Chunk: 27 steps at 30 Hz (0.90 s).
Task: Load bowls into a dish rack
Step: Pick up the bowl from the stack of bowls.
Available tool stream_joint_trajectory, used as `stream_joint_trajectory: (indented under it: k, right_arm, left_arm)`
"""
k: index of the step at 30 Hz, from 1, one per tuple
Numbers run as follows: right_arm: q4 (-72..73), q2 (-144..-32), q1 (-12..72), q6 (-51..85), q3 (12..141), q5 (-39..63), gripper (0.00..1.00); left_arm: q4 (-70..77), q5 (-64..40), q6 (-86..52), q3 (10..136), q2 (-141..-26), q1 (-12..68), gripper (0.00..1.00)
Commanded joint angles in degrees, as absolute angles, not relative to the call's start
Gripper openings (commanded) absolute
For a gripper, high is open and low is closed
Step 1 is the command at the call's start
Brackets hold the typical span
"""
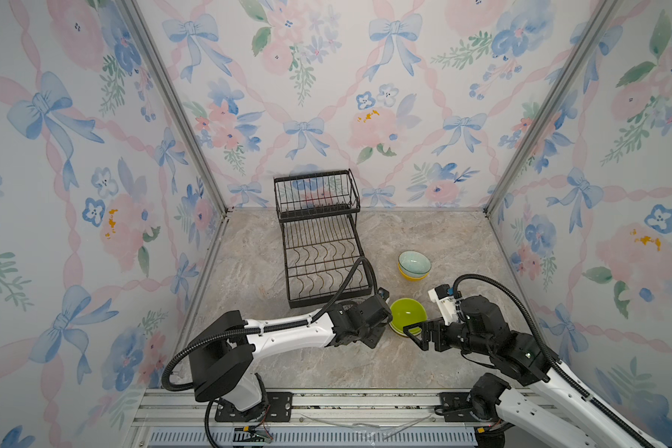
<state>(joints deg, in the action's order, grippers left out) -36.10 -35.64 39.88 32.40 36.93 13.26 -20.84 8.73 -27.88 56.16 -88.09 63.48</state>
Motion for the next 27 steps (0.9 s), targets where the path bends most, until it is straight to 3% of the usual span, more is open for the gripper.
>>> stream_joint_trajectory:
  k: [1,4,27]
  right_arm:
    - [-34.8,-35.7,40.6,33.1,36.0,13.4,0.96]
    - [-34.3,-35.7,40.6,33.1,35.8,13.4,0.96]
    - [-31.7,-35.8,40.6,33.9,33.4,13.5,0.96]
  left_arm:
    - [-22.2,7.9,-29.2,56.6,-86.9,63.6,0.04]
    - [-22.2,8.0,-29.5,56.3,-86.5,63.6,0.0]
    - [-22.1,9.9,-31.7,58.1,-84.9,64.8,0.0]
